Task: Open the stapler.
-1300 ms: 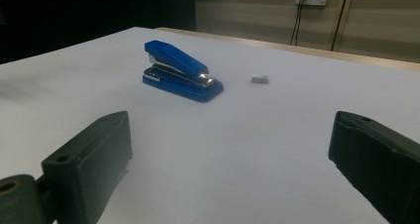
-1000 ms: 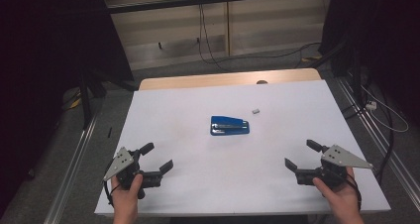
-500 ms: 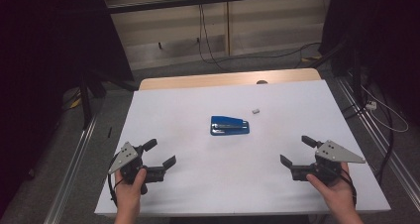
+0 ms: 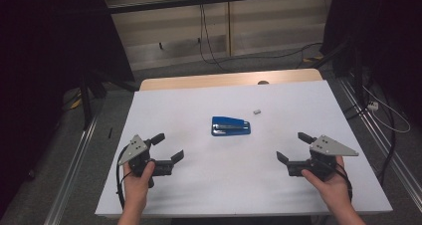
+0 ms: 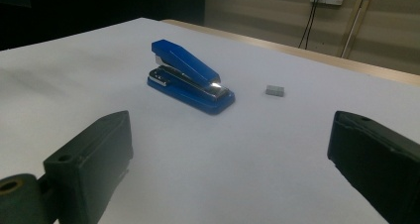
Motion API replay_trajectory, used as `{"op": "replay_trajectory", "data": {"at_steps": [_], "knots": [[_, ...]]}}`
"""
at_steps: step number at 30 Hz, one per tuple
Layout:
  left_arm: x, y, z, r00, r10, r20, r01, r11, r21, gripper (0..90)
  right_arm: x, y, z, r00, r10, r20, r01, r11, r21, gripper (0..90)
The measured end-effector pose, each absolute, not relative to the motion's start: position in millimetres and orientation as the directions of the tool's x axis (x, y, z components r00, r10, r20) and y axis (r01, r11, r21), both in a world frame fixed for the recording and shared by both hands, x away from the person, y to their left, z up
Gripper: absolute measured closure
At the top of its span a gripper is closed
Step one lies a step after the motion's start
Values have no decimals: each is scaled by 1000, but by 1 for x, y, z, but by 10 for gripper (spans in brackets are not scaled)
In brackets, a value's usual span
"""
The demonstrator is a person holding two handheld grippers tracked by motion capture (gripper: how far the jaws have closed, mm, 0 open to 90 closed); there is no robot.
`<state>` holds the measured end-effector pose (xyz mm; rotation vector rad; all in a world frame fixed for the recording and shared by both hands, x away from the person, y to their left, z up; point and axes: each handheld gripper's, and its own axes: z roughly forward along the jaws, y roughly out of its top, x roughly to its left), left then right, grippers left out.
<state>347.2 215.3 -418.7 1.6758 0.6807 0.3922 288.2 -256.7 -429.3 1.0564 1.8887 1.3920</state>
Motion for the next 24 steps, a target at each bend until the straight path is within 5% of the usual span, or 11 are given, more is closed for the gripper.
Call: {"op": "replay_trajectory", "data": {"at_steps": [24], "knots": [[371, 193, -417, 780, 612, -130, 238, -98, 966, 33, 317, -229, -427, -552, 833, 33, 278, 147, 949, 41]]}}
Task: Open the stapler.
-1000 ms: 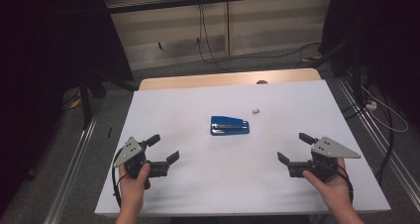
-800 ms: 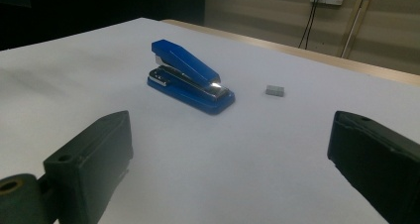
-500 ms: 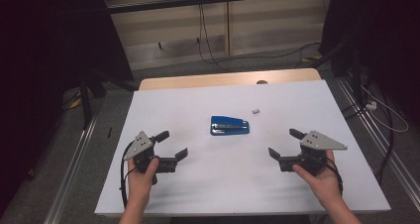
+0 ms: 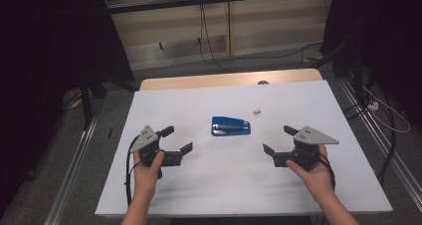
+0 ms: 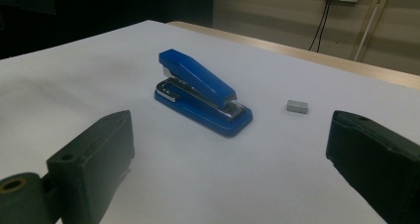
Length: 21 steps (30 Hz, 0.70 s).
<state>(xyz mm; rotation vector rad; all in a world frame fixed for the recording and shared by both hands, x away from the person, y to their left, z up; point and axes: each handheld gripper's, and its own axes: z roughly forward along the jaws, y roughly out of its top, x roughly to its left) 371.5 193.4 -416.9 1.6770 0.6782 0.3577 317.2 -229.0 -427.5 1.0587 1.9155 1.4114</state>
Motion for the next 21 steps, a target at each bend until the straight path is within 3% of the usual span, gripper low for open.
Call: {"op": "replay_trajectory", "data": {"at_steps": [21], "knots": [[390, 173, -421, 793, 591, -146, 268, -124, 955, 34, 341, -197, -427, -591, 805, 42, 286, 160, 945, 62]]}}
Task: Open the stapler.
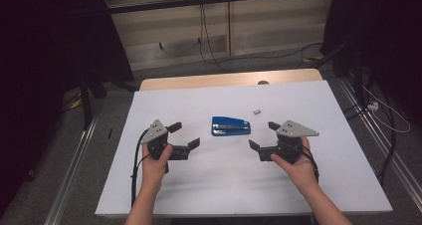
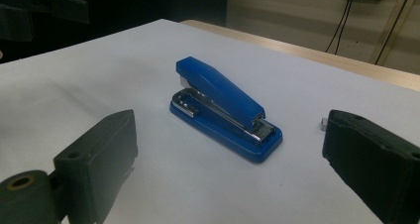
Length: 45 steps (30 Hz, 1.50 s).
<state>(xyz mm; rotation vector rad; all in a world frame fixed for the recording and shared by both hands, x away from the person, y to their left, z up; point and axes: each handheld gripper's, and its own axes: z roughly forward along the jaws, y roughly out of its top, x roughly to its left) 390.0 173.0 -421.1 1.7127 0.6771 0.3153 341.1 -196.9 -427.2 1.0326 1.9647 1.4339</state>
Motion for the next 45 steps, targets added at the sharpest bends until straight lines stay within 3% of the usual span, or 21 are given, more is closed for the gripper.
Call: {"op": "replay_trajectory", "data": {"at_steps": [29, 45], "knots": [[413, 153, -417, 807, 572, -149, 276, -142, 950, 39, 366, -175, -429, -607, 793, 49, 315, 183, 931, 77], [429, 138, -414, 803, 581, -131, 278, -171, 945, 38, 378, -161, -430, -631, 774, 54, 332, 206, 921, 193]]}}
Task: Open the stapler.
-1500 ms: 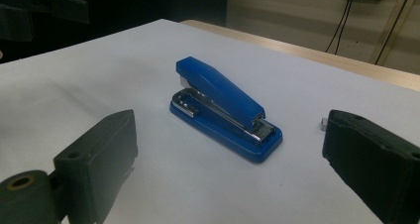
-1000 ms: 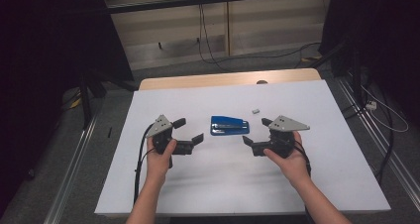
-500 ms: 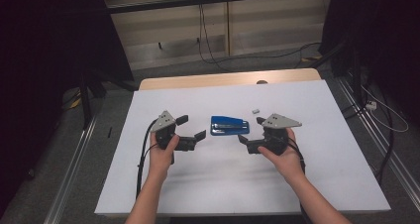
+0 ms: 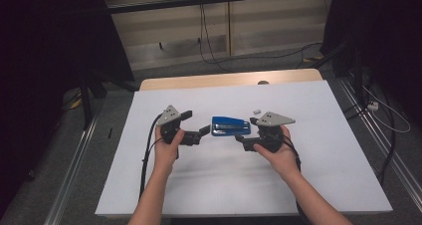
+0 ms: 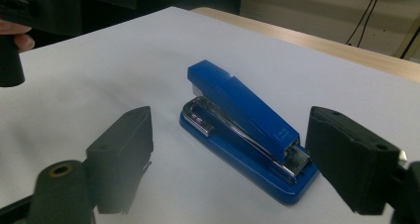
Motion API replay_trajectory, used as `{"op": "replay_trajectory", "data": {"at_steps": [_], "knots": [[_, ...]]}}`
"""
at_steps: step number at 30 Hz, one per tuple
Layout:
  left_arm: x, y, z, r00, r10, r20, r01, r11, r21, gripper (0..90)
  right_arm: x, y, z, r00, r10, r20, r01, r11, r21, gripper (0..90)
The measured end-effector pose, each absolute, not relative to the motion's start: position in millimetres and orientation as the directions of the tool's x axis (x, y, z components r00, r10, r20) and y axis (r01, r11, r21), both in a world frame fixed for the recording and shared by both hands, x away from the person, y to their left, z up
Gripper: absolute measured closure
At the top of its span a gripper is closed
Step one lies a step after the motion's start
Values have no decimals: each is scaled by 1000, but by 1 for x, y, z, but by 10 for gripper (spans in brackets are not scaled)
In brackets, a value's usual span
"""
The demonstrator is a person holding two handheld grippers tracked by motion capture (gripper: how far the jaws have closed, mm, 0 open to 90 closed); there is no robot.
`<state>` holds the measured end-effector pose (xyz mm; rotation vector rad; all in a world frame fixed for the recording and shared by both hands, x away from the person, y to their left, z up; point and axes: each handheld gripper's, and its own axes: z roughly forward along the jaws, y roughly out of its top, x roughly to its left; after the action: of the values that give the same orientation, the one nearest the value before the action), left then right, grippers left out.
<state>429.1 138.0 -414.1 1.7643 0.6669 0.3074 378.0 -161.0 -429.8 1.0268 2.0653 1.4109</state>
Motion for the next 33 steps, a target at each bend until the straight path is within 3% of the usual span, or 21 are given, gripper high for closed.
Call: {"op": "replay_trajectory", "data": {"at_steps": [13, 25, 29, 33], "knots": [[446, 132, -422, 788, 599, -143, 305, -178, 935, 37, 392, -159, -430, -643, 761, 88, 365, 203, 908, 412], [455, 132, -427, 781, 602, -170, 347, -192, 918, 41, 403, -147, -431, -673, 732, 109, 408, 245, 880, 833], [455, 133, -428, 777, 612, -150, 346, -214, 913, 49, 406, -141, -433, -687, 721, 95, 413, 280, 867, 899], [455, 134, -428, 772, 620, -139, 348, -230, 909, 89, 410, -134, -435, -693, 717, 76, 416, 311, 854, 900]]}}
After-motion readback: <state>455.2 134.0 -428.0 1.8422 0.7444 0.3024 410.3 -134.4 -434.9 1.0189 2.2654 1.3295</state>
